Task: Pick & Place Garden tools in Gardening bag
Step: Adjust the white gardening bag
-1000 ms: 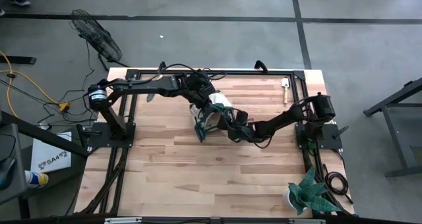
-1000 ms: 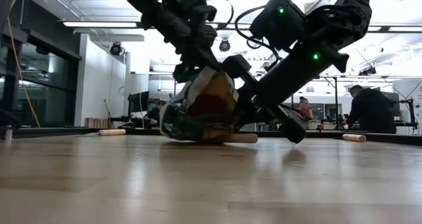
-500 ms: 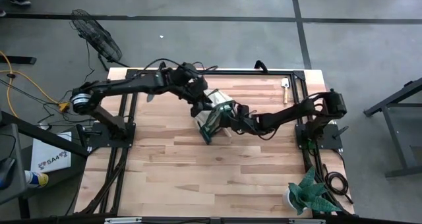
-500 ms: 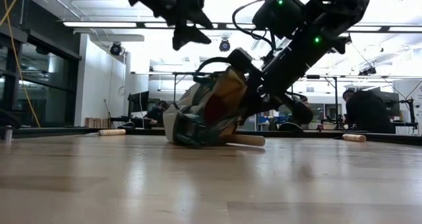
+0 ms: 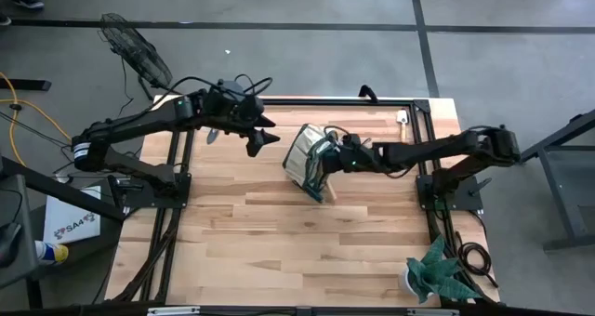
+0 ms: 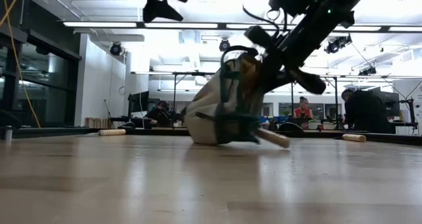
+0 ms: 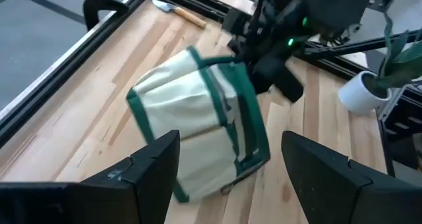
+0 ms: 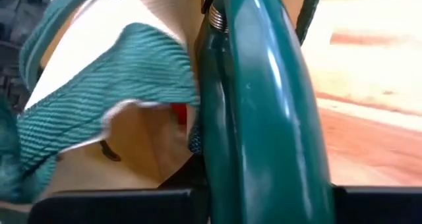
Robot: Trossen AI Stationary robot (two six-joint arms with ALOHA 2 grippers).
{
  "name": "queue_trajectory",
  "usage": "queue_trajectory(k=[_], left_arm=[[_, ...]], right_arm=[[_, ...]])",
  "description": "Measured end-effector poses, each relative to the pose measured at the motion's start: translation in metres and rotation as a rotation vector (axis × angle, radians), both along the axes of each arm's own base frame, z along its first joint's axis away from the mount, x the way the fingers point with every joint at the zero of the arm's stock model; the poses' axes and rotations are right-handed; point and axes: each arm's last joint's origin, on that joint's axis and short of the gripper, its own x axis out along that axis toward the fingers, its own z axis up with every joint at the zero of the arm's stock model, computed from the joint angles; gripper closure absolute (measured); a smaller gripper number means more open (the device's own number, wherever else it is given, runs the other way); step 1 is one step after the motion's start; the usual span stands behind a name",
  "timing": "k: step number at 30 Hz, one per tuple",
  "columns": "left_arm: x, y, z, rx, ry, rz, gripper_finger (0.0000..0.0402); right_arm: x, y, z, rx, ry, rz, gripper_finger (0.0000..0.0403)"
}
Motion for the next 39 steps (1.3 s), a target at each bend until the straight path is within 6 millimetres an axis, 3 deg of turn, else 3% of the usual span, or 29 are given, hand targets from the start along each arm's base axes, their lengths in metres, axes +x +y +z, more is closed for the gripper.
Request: queue_trajectory(k=[8, 21, 32, 39], left_arm=[[-0.002, 0.0, -0.003, -0.009, 0.033, 0.004, 0.0142], [0.0, 0.0, -0.004, -0.015, 0.033, 0.012, 0.0142], [0.001, 0.001, -0.003, -0.022, 0.024, 0.016, 0.0142], [0.001, 0.0, -0.003, -0.03, 0.017, 0.013, 0.0142]], right_arm=[[-0.008, -0.02, 0.031, -0.022, 0.094, 0.102, 0.0356], [0.0, -0.038, 0.056, -0.038, 0.178, 0.253, 0.0356], [0.01, -0.041, 0.047, -0.017, 0.202, 0.33, 0.0357], [0.034, -0.042, 0.051, -0.02, 0.235, 0.429, 0.0357]])
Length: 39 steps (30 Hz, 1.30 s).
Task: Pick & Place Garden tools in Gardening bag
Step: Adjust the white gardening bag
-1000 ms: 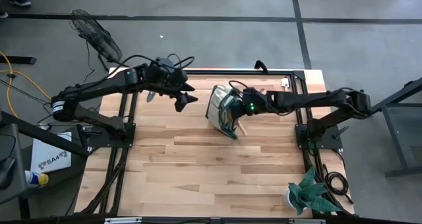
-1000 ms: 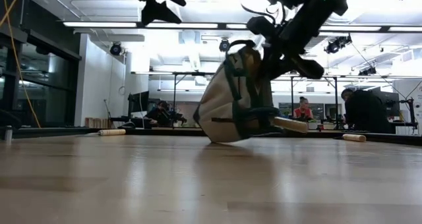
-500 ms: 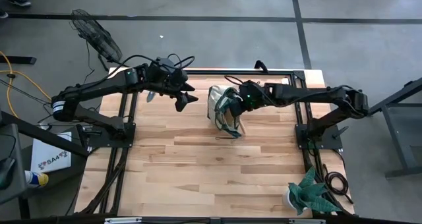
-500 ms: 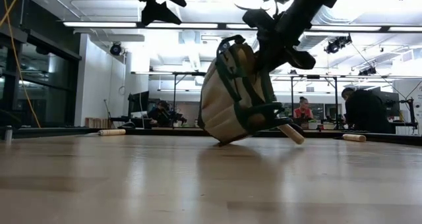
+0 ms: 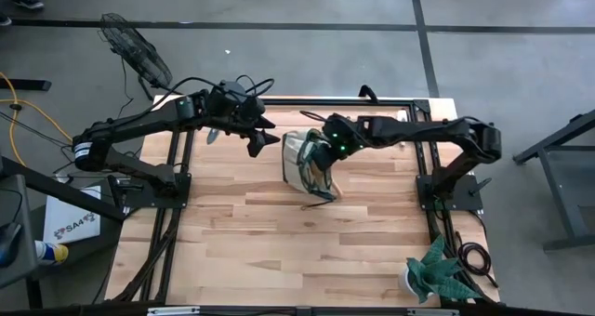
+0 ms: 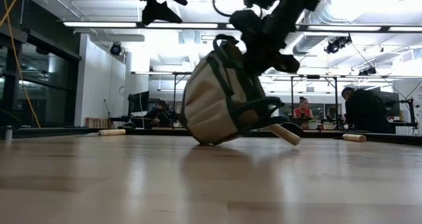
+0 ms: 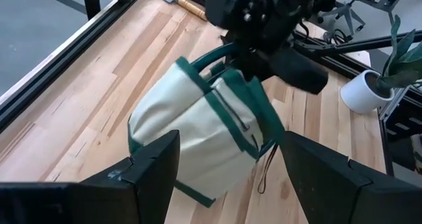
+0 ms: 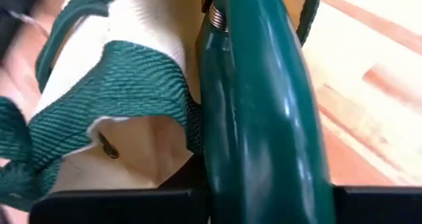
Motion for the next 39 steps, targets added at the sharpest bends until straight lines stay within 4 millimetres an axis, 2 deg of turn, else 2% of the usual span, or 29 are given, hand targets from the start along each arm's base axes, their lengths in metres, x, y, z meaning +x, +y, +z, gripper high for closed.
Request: queue_trajectory(k=[9, 16, 25, 34, 39], left_arm=[[0.0, 0.0, 0.0, -0.003, 0.005, -0.001, 0.0142], [-0.001, -0.001, -0.002, -0.011, 0.027, -0.003, 0.0142], [-0.002, -0.001, -0.004, -0.008, 0.042, -0.01, 0.0142], [-0.002, -0.002, -0.004, -0.007, 0.039, -0.039, 0.0142], [0.002, 0.0, -0.007, -0.053, 0.046, 0.005, 0.0154]], right_arm=[[0.033, -0.007, 0.015, -0.053, 0.174, 0.136, 0.0357], [0.051, -0.007, 0.022, -0.08, 0.21, 0.213, 0.0357], [0.055, 0.004, 0.026, -0.157, 0.25, 0.342, 0.0357], [0.058, 0.025, 0.027, -0.271, 0.274, 0.495, 0.0357], [0.059, 0.033, 0.029, -0.351, 0.293, 0.506, 0.0357]])
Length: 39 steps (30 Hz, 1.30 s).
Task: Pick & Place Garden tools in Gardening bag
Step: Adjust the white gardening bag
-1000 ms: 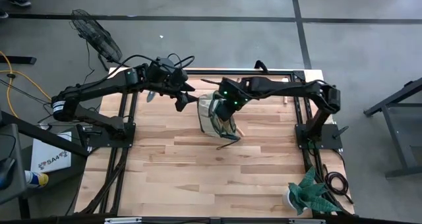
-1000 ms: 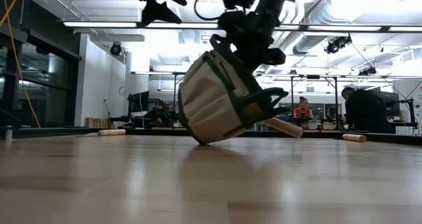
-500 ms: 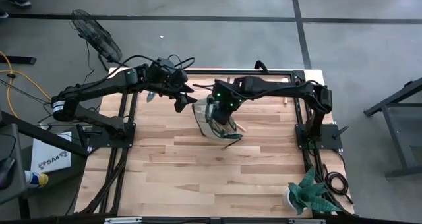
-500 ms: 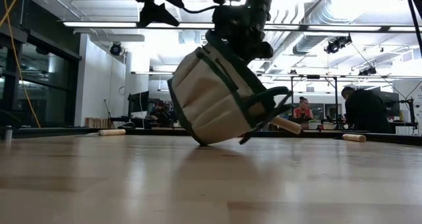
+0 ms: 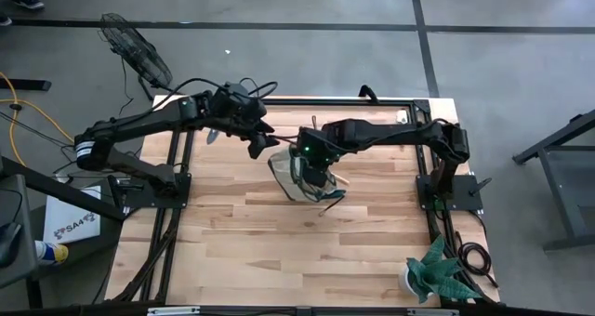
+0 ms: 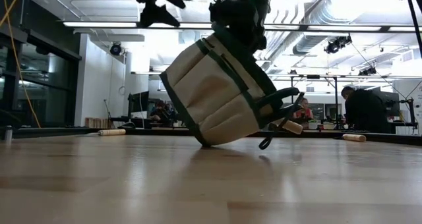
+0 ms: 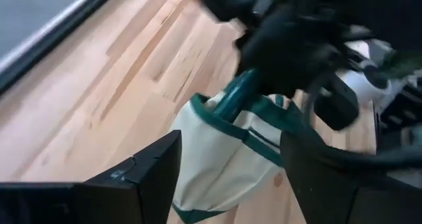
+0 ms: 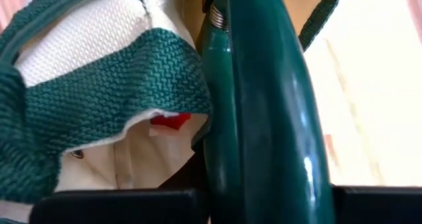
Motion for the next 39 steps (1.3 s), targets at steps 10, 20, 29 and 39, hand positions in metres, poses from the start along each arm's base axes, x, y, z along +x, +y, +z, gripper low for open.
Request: queue_trajectory(k=[10, 20, 29, 39], left_arm=[[0.03, 0.01, -0.027, -0.163, 0.062, 0.123, 0.0212], [0.048, 0.015, -0.04, -0.243, 0.049, 0.142, 0.0215], [0.054, 0.017, -0.045, -0.252, 0.053, 0.157, 0.0215], [0.053, 0.017, -0.046, -0.168, 0.073, 0.082, 0.0215]], right_arm=[[0.0, -0.001, 0.0, -0.039, 0.0, -0.048, 0.0357], [0.0, -0.001, 0.001, -0.04, -0.003, -0.048, 0.0358], [0.0, -0.001, 0.0, -0.04, -0.006, -0.049, 0.0358], [0.0, 0.0, 0.001, -0.043, -0.007, -0.039, 0.0358]])
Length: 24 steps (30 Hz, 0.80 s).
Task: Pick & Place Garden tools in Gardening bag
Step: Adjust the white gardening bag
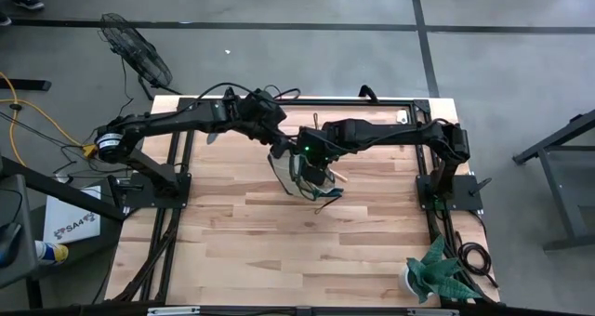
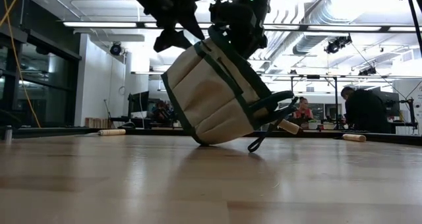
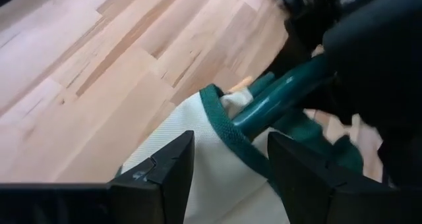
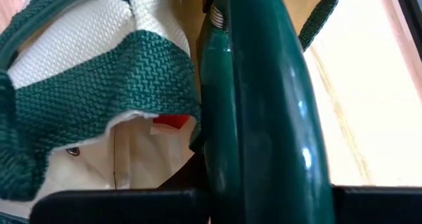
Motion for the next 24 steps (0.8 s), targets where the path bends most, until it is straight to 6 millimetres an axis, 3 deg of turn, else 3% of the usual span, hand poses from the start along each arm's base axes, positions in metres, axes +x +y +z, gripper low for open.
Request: queue_trajectory(k=[12, 24], left_arm=[[-0.0027, -0.0037, -0.0029, 0.316, 0.018, -0.406, 0.0215], [-0.0032, -0.0033, -0.0034, 0.483, 0.032, -0.527, 0.0215]], right_arm=[[0.0001, 0.0003, -0.0002, 0.008, -0.001, 0.006, 0.0358], [0.0003, 0.0019, -0.0005, 0.019, -0.002, 0.014, 0.0358]])
